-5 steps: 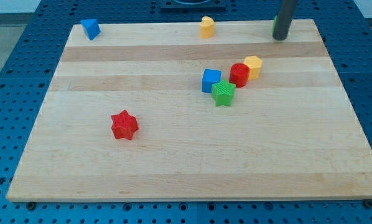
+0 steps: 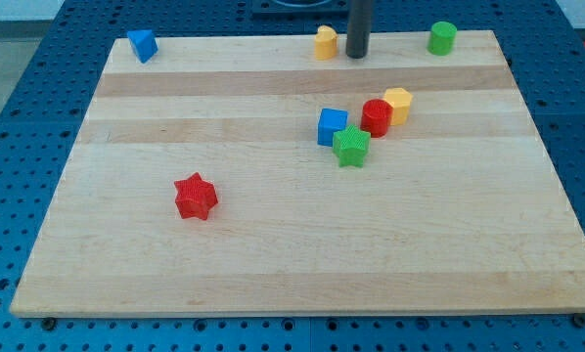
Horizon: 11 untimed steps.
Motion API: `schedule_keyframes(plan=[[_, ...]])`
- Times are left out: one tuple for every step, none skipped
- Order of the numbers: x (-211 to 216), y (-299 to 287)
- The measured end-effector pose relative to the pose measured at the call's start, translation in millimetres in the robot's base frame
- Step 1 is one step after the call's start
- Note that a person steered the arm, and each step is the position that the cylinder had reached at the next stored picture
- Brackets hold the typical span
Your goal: Adjust the heart at the top center of the board
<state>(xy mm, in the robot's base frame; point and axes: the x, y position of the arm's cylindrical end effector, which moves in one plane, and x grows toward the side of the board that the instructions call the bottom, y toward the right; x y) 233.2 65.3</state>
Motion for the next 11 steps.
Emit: schedule_keyframes(plan=[[0.0, -2.0], [-2.8, -17.5], [-2.8, -20.4], [18.7, -8.5], [52.8, 22.9], [55.0, 27.1], [55.0, 27.1], [55.0, 22.4], [55.0, -2.6], [71.9, -19.8], [114.7, -22.9]])
